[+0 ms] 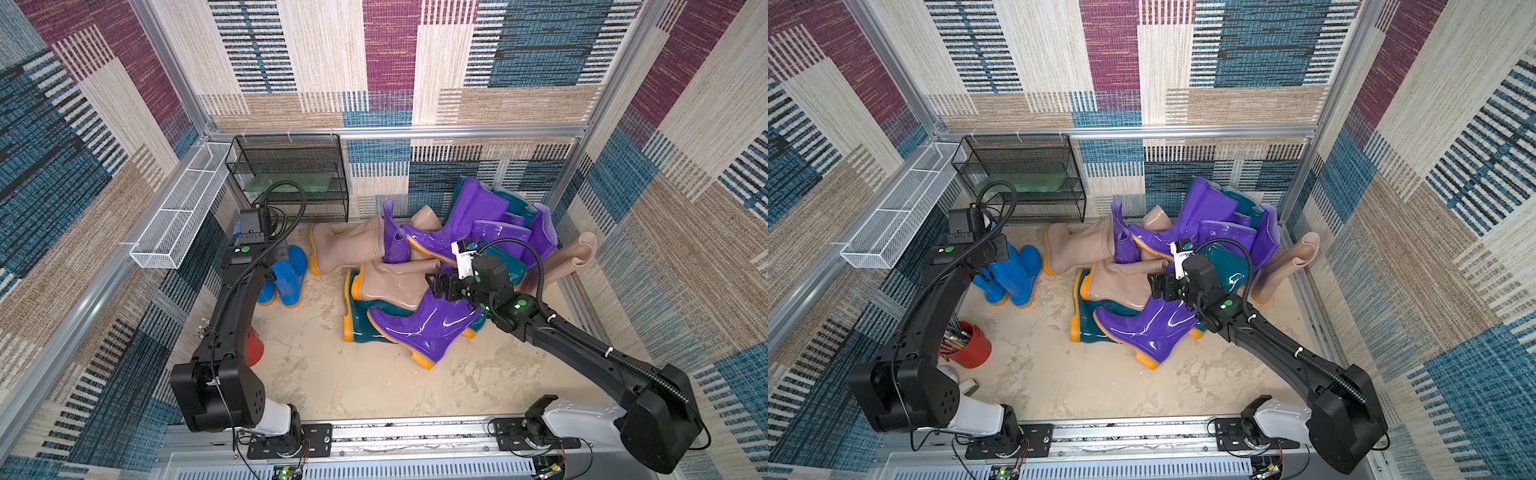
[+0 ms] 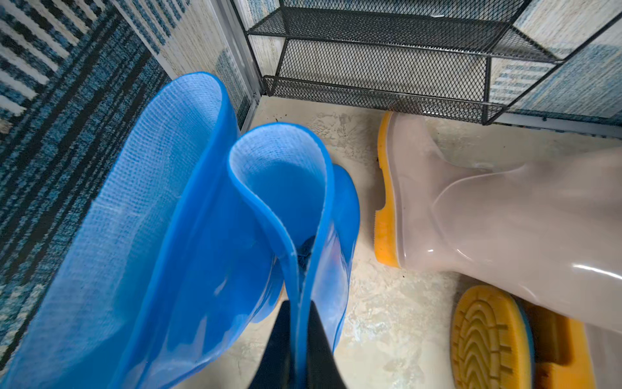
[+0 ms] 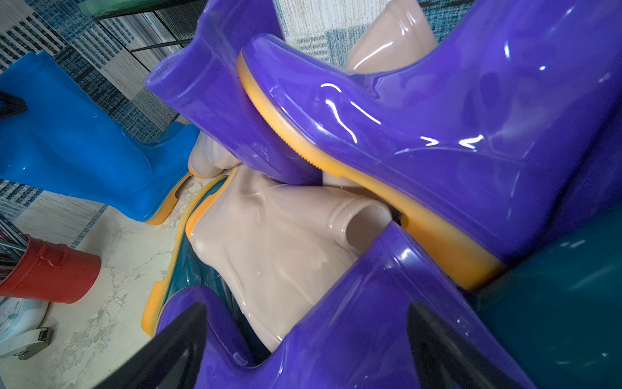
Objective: Match and arrange rain boots in pairs
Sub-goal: Pair a pair of rain boots at the center of the board.
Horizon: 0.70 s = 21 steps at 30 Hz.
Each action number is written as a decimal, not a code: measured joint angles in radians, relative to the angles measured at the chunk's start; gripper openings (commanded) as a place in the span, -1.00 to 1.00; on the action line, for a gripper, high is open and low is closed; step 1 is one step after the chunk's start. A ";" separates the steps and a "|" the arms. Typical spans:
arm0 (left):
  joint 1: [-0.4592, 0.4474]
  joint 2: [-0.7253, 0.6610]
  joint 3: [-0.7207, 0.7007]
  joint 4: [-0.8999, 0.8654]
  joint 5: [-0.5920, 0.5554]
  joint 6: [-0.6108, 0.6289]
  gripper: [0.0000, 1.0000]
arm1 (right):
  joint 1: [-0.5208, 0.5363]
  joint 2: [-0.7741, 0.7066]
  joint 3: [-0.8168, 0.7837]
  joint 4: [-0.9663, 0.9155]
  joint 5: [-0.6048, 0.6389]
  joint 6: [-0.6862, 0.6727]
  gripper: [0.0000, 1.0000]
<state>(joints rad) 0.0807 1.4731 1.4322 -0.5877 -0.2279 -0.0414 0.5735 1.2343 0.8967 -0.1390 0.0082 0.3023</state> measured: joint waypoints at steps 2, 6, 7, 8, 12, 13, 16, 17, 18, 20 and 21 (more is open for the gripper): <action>0.001 0.007 0.004 0.006 -0.002 0.000 -1.00 | 0.000 0.000 0.000 0.000 0.000 0.000 0.91; 0.003 0.040 0.025 0.015 -0.005 0.005 -1.00 | 0.000 0.001 0.000 0.000 0.002 -0.005 0.90; 0.004 0.048 0.031 0.020 -0.007 0.005 -1.00 | 0.000 0.001 0.000 0.000 0.002 -0.008 0.90; 0.005 0.053 0.034 0.026 -0.009 0.006 -1.00 | 0.000 0.001 0.003 -0.002 0.003 -0.009 0.90; 0.005 0.058 0.047 0.029 -0.009 0.010 -1.00 | -0.002 -0.002 0.016 -0.007 0.004 -0.016 0.90; 0.006 0.058 0.049 0.029 -0.009 0.011 -0.96 | -0.002 -0.003 0.019 -0.009 0.004 -0.019 0.90; 0.006 0.059 0.057 0.024 -0.009 0.012 -0.65 | -0.002 -0.003 0.029 -0.016 0.011 -0.024 0.90; 0.006 0.061 0.061 0.029 -0.009 0.012 -0.55 | -0.002 -0.003 0.032 -0.018 0.012 -0.025 0.90; 0.006 0.063 0.066 0.034 -0.009 0.012 -0.44 | -0.002 -0.003 0.035 -0.018 0.012 -0.026 0.90; 0.006 0.067 0.076 0.046 -0.008 0.012 -0.16 | -0.001 -0.005 0.039 -0.023 0.016 -0.026 0.90; 0.006 0.068 0.077 0.049 -0.007 0.011 -0.09 | 0.000 -0.008 0.040 -0.025 0.019 -0.026 0.90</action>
<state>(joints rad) 0.0864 1.5414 1.5093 -0.5385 -0.2352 -0.0299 0.5739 1.2266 0.9363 -0.1642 0.0273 0.2760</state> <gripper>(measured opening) 0.387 0.952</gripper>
